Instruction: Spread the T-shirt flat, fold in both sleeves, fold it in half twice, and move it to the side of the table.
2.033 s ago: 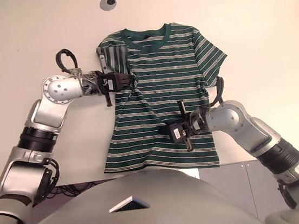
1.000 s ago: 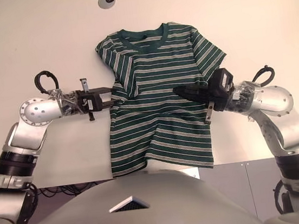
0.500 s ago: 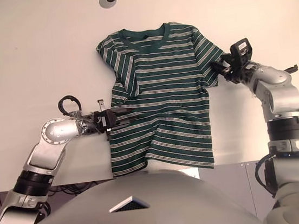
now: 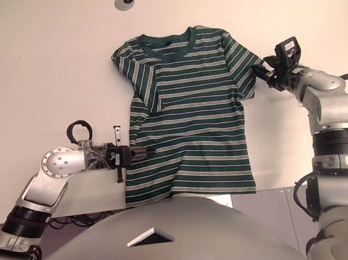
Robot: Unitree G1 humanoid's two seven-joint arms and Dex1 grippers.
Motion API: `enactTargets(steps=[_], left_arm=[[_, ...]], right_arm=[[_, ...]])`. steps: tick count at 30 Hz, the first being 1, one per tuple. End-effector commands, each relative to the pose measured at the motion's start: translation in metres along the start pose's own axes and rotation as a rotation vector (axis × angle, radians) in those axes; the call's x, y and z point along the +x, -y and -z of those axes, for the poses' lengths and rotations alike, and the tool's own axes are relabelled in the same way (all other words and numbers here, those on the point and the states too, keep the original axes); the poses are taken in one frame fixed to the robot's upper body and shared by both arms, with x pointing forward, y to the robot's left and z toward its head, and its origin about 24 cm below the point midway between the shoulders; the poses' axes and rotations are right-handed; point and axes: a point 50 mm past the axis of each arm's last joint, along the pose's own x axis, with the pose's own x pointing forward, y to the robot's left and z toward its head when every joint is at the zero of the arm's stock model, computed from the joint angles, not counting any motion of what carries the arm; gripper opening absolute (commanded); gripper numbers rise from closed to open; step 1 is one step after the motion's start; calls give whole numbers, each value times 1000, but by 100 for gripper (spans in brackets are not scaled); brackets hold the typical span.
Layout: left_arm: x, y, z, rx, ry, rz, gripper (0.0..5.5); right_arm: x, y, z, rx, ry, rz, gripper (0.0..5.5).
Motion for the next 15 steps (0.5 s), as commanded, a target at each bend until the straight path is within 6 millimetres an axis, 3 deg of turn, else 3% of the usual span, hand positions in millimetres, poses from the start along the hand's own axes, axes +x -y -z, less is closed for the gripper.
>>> enactTargets(steps=[1, 8, 15], left_arm=[[-7, 0, 14, -69, -56, -38, 3], [-11, -7, 3, -74, 36, -95, 3], [-12, -5, 0, -71, 45, -96, 0]], right_arm=[[4, -2, -8, 18, 38, -21, 213], [16, -12, 11, -28, -76, -68, 213], [16, -13, 31, -26, -167, -71, 101]])
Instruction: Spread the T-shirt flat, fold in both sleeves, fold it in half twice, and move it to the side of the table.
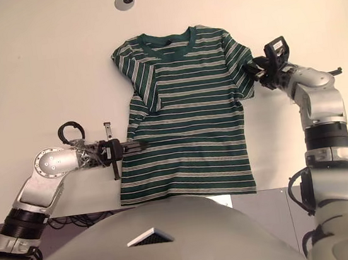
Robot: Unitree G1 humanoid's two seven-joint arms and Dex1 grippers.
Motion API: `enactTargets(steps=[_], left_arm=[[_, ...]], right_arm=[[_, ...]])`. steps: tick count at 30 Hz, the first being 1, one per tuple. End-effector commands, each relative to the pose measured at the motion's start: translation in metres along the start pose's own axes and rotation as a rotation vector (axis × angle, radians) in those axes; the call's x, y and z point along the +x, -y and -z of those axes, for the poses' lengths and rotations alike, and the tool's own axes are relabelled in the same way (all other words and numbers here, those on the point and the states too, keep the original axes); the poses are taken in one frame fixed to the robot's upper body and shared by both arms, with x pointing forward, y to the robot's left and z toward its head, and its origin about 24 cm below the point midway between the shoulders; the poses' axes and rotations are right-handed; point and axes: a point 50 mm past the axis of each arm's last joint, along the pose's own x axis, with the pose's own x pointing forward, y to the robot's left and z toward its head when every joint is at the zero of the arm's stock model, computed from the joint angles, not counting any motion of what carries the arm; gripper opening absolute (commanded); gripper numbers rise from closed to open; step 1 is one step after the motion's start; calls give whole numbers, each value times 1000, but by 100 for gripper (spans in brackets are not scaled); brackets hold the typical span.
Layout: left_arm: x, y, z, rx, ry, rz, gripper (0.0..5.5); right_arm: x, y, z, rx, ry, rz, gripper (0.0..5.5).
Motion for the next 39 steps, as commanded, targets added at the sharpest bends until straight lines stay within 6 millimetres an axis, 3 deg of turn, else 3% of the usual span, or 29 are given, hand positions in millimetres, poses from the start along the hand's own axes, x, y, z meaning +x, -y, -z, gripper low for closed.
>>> enactTargets(steps=[1, 6, 13, 19, 31, 35, 39], left_arm=[[-3, 2, -1, -6, 1, -6, 0], [-2, 3, -6, -11, 33, -11, 0], [0, 7, 1, -28, 1, 6, 0], [4, 14, 12, -43, -53, 41, 0], [26, 26, 28, -82, -99, 85, 0], [28, 28, 34, -84, -128, 86, 0], [28, 30, 37, -89, -134, 87, 0]], right_arm=[[0, -2, 24, 32, -105, -5, 88], [2, -4, 23, 32, -88, -12, 4], [6, -12, -7, -10, 60, -38, 4], [14, -35, -30, -88, 106, -97, 4], [35, -82, -42, -98, 110, -235, 4], [38, -88, -41, -92, 98, -250, 4], [37, -91, -41, -72, 95, -270, 86]])
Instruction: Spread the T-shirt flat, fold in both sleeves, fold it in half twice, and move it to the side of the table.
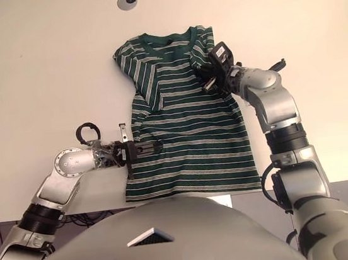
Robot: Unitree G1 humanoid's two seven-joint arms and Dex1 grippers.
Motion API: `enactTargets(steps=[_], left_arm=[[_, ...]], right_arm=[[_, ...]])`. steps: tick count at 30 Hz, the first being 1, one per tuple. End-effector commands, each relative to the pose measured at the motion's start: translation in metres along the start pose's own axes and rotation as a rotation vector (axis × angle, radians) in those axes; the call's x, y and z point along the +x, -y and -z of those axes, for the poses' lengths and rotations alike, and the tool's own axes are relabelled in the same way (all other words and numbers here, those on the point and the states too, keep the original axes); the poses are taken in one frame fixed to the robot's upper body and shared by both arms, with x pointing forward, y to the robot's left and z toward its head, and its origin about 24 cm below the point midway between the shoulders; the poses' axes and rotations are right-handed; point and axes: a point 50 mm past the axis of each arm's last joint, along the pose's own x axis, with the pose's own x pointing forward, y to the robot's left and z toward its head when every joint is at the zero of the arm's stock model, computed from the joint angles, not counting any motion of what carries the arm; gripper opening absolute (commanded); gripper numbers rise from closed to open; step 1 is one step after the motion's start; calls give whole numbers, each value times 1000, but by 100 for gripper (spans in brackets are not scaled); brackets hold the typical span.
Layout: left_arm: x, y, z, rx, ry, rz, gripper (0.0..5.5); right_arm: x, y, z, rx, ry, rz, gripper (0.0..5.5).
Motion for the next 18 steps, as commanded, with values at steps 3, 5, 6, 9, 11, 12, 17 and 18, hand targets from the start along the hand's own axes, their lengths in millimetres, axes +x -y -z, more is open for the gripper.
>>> enactTargets(steps=[3, 5, 6, 9, 11, 12, 17, 18], left_arm=[[-5, 19, 30, -92, -180, 64, 0], [-8, 18, 30, -90, -183, 60, 0], [-9, 17, 30, -90, -183, 58, 0], [-13, 19, 29, -97, -181, 45, 0], [-15, 20, 29, -103, -181, 37, 0], [-16, 20, 30, -106, -181, 33, 0], [-25, 20, 32, -126, -187, -3, 0], [-27, 20, 32, -132, -186, -11, 0]], right_arm=[[-1, -8, -12, 41, 38, -71, 142], [-4, -12, -16, 48, 55, -107, 147], [-5, -13, -17, 51, 61, -119, 147], [-12, -16, -22, 50, 95, -160, 147], [-18, -17, -25, 29, 125, -179, 147], [-19, -17, -25, 25, 131, -185, 147], [-24, -6, -17, 12, 128, -121, 147], [-26, -2, -17, 19, 141, -104, 147]])
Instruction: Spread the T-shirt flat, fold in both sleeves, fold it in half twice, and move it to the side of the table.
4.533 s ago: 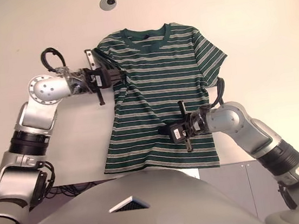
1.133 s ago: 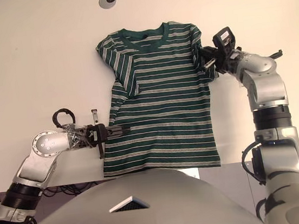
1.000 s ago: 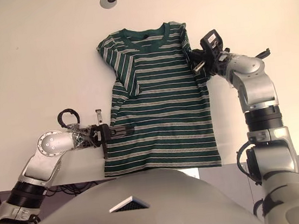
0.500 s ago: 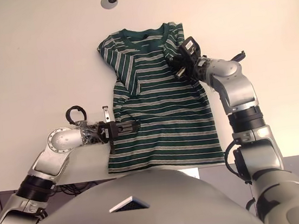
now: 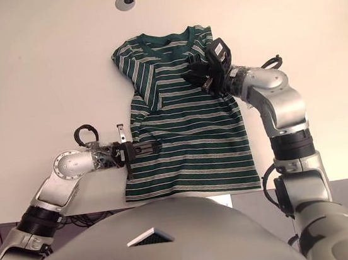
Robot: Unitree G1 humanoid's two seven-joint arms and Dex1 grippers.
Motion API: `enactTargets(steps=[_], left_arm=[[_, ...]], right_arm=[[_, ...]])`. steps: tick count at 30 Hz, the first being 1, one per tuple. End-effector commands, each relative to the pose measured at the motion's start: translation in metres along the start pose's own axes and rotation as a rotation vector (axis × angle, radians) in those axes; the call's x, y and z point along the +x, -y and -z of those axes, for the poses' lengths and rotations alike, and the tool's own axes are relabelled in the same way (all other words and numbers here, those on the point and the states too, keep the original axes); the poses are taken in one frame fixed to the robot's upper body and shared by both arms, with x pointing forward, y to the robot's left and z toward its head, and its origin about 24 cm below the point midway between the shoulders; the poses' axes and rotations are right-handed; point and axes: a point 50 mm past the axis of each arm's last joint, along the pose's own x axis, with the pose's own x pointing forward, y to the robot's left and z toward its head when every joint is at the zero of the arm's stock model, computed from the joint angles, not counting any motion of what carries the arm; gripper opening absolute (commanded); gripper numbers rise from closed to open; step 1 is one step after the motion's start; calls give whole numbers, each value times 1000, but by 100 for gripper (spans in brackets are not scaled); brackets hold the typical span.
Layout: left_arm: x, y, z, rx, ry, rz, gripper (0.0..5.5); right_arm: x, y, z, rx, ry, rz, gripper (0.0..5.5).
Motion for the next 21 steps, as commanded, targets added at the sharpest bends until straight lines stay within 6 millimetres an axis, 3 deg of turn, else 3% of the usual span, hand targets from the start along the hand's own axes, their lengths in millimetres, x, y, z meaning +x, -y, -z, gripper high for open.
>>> enactTargets(steps=[1, 5, 8, 14, 21], left_arm=[[-23, 19, 29, -125, -171, 25, 0], [-33, 22, 27, -165, -156, -1, 0], [-39, 23, 27, -209, -148, -10, 0], [-49, 22, 15, -246, -71, -32, 0], [-51, 11, 0, -259, 52, -92, 0]], right_arm=[[-15, 17, -3, -11, 33, 92, 147], [-25, 27, -10, -22, 111, 139, 147], [-27, 38, -3, -37, 77, 227, 147], [-24, 24, 25, -198, -73, 183, 147], [-26, 18, 42, -253, -159, 133, 147]])
